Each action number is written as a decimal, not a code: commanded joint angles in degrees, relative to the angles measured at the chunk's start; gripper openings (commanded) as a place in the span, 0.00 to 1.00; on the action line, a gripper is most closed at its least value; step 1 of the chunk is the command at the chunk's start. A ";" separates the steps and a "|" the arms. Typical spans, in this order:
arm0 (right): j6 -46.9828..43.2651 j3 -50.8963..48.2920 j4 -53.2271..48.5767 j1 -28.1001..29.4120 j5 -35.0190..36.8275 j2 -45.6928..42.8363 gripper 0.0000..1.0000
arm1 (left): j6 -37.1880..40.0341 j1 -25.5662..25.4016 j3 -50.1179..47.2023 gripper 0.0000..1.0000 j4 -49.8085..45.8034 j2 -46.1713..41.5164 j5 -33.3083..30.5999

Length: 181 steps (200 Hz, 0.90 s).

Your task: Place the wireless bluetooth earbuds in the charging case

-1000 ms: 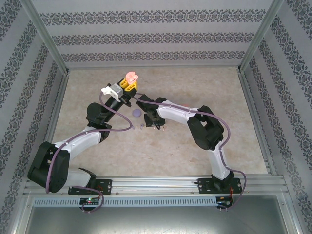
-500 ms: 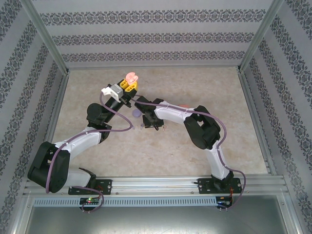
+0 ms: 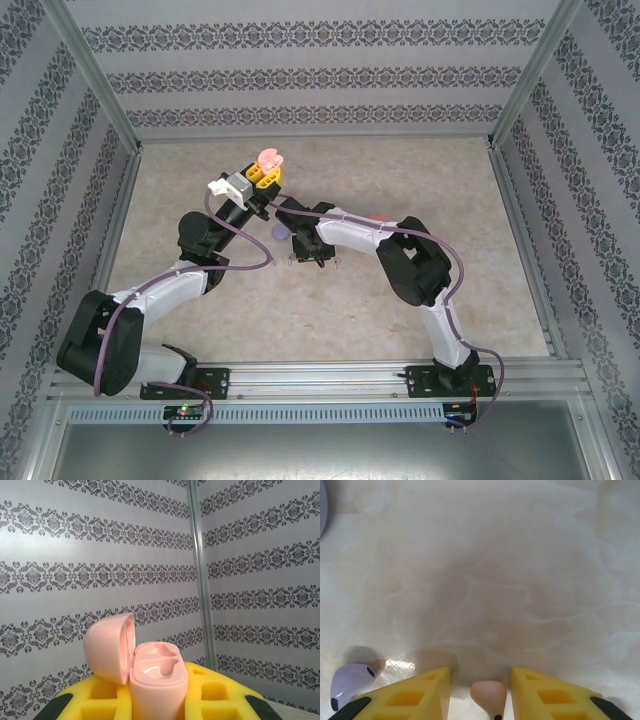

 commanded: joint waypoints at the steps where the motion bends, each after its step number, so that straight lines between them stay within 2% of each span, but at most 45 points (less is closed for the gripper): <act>1: 1.03 -1.12 -1.49 0.59 1.86 0.08 0.37 | -0.57 -0.49 -0.38 0.00 3.82 -0.45 -0.32; 90: 1.39 -3.69 -0.75 0.67 2.41 -2.12 0.34 | -0.72 -0.44 -0.14 0.00 3.37 -0.49 -0.03; 181: 1.59 -5.33 0.25 0.67 3.62 -4.44 0.23 | -1.01 -0.49 0.01 0.00 3.03 -0.47 0.39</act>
